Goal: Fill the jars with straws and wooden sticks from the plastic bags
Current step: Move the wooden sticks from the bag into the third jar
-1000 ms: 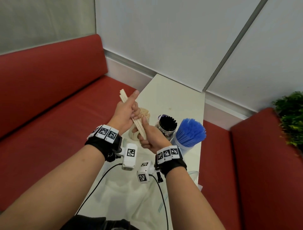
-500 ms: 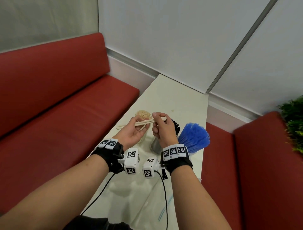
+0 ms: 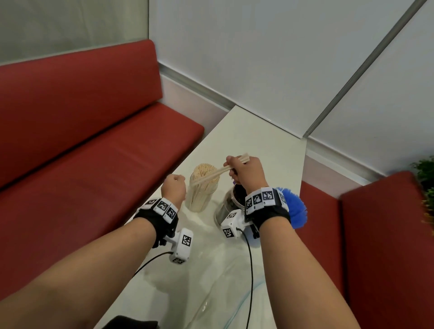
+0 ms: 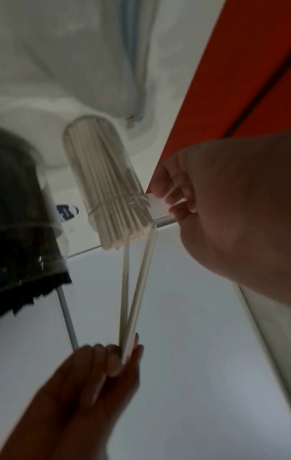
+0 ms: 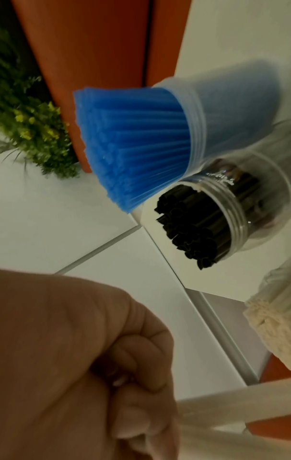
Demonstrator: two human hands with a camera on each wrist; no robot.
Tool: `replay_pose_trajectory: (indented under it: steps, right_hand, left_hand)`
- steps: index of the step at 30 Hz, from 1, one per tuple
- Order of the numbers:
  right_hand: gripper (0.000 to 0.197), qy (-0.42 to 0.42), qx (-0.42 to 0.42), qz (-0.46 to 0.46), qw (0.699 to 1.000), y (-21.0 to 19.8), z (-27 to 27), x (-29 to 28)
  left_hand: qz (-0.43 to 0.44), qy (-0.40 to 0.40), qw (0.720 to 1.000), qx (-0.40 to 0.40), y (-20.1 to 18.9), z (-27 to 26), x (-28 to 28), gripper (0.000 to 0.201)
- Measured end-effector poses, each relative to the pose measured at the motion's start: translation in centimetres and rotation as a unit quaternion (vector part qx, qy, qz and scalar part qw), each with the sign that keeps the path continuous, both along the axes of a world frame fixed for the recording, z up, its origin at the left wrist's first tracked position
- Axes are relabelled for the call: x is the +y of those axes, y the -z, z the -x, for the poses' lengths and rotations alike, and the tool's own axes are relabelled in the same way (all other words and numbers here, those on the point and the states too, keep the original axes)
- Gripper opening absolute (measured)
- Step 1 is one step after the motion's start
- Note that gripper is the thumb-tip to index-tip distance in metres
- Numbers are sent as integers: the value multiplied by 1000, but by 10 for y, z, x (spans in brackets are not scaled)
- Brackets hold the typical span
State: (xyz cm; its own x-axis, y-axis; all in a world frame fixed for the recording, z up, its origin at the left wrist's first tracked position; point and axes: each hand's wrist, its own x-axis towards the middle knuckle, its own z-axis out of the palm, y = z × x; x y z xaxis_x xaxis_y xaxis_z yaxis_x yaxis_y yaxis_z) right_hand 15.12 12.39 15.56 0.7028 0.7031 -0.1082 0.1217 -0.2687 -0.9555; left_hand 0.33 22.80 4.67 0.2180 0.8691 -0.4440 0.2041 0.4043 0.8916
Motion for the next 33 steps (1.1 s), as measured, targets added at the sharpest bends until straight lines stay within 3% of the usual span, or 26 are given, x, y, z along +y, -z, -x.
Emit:
replay_pose_trajectory:
  steps: [4,10,13,16,20,22,24,26,28,29,31,33]
  right_hand:
    - [26,-35,-61,73,995,7,-8,14]
    - [26,-25,-102,92,990,10,-19,34]
    - [25,-30,-121,87,988,11,-22,43]
    - [25,-49,-161,120,978,21,-17,50]
    - [28,-92,-170,185,964,59,8,47]
    - [32,-70,-191,200,958,75,18,43]
    - [44,-15,-255,159,954,81,24,43]
    - [52,23,-374,87,923,84,30,48]
    - [58,-39,-466,128,875,93,36,53]
    - [60,-97,-471,181,858,101,40,53]
    - [63,-180,-422,276,845,118,43,49]
    - [65,-198,-397,289,848,123,40,47]
  left_hand:
    - [-65,160,979,109,20,-9,17,44]
    - [-175,254,935,174,28,-24,28,55]
    - [-190,267,930,164,31,-27,31,48]
    - [-151,251,947,131,32,-29,30,49]
    - [-130,230,957,117,31,-30,26,51]
    - [-111,234,960,106,30,-30,25,49]
    - [-100,238,961,94,29,-30,26,48]
    - [-95,241,962,86,31,-30,28,47]
    - [-65,235,967,67,33,-28,29,47]
    - [-45,234,970,56,34,-27,29,47]
    - [-19,239,970,44,37,-24,31,47]
    - [-13,238,970,47,37,-19,32,43]
